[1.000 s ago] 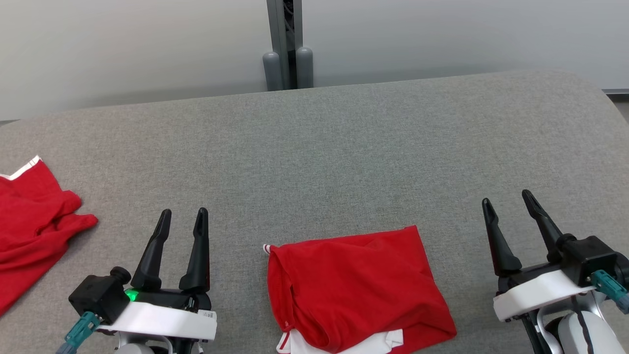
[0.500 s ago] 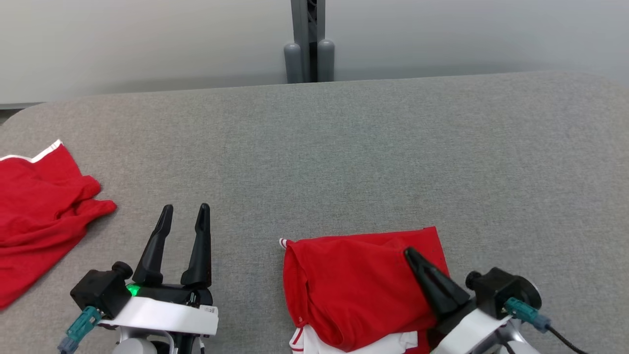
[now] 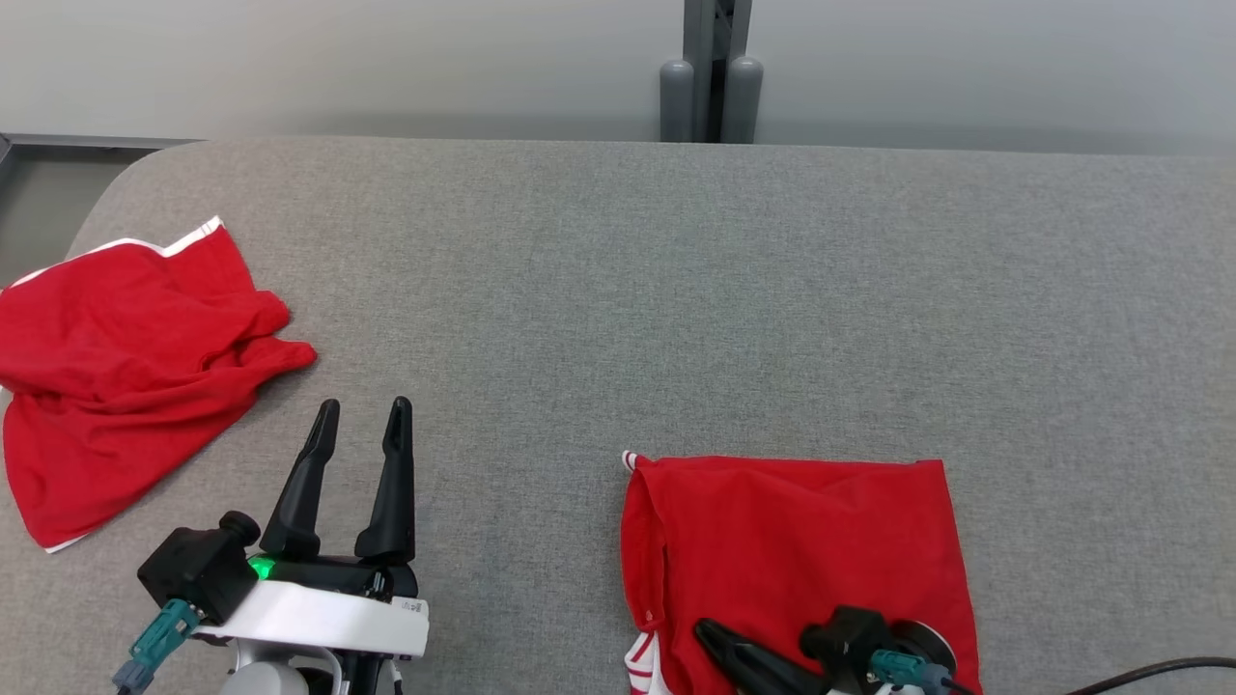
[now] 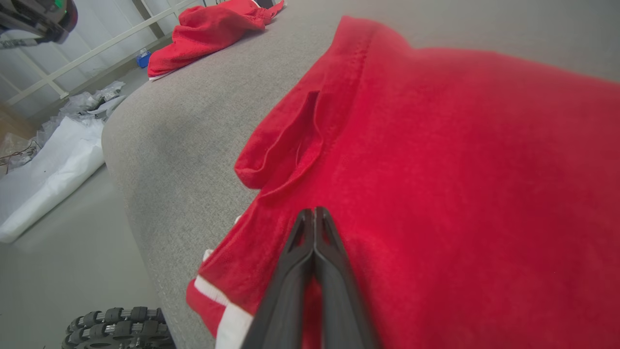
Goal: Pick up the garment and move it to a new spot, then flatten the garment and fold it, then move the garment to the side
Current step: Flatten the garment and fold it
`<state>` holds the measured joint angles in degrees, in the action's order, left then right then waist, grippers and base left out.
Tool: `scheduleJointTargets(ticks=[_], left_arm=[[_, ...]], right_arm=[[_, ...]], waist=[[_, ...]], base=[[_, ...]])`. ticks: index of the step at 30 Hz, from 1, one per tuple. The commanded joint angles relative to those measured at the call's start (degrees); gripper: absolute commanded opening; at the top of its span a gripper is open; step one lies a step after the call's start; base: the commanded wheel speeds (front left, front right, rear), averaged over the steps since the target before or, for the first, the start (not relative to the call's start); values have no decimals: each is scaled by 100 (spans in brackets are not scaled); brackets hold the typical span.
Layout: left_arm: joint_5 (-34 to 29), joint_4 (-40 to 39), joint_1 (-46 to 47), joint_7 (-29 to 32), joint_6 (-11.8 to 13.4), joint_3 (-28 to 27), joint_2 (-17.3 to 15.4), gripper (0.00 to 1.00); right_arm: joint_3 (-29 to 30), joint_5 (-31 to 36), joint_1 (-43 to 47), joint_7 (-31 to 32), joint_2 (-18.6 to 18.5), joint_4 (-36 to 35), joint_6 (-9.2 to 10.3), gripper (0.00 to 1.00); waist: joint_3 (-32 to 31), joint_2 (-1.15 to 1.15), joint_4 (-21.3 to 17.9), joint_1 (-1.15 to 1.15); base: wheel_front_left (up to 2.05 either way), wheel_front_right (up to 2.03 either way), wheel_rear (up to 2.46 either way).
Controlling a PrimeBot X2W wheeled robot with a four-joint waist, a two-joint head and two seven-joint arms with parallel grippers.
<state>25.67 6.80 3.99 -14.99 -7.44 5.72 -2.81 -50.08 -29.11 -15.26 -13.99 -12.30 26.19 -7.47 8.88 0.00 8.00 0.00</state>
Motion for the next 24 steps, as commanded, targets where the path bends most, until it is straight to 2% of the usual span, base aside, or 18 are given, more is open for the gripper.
scheduleJointTargets(ticks=[1, 15, 20, 24], left_arm=[[-9, 5, 50, -17, -8, -29, -18, 100], [-28, 35, 3, -17, -8, -98, -18, 100], [-29, 39, -22, -17, -8, -116, -20, 100], [-43, 31, -57, -17, -8, -153, -19, 100]], right_arm=[[-258, -213, -124, -36, -45, 51, -5, 0], [-1660, -1439, -566, -33, -378, -173, -5, 0], [-1636, -1630, -747, -90, -494, -287, -5, 0], [-1212, -1659, -846, -130, -653, -532, -5, 0]], waist=[[9, 0, 79, 0], [-48, 0, -20, 0], [-104, 0, -159, 0], [-172, 0, -290, 0]], base=[[0, 0, 0], [0, 0, 0], [0, 0, 0], [0, 0, 0]])
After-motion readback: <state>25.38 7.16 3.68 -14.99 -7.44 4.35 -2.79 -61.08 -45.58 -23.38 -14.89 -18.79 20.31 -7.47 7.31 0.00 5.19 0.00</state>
